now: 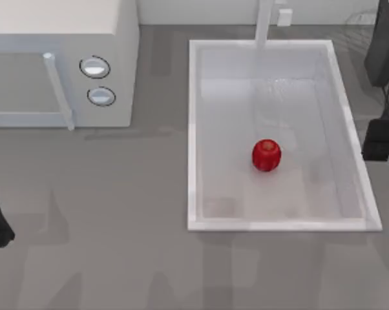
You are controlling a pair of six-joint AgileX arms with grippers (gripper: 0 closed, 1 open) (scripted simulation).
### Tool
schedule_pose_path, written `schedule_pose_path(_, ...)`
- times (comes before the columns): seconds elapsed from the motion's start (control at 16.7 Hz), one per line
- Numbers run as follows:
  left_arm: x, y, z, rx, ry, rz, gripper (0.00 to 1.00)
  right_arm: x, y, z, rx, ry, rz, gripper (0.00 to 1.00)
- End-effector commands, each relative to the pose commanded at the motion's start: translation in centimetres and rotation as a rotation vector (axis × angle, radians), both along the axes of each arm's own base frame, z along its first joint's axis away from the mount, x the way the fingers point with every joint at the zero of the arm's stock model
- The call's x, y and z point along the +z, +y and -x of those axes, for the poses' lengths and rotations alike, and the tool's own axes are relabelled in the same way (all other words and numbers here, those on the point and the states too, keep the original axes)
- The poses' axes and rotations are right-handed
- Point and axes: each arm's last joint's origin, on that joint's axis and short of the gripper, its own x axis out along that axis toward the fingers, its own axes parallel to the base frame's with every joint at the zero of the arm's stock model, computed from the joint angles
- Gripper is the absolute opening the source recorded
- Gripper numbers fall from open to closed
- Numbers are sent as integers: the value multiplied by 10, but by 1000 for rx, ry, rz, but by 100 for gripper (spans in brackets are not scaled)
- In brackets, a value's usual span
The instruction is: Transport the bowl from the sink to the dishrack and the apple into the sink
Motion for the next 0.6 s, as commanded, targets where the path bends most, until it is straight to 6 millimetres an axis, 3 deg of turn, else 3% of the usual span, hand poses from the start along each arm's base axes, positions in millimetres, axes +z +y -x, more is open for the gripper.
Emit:
schedule_pose_path(0.3,0,0,0,0,0,0,100,16,-43,70,-1,31,-18,100)
schedule_pose_path(0.6,0,0,0,0,0,0,100,9,-54,115,54,-39,-47,100)
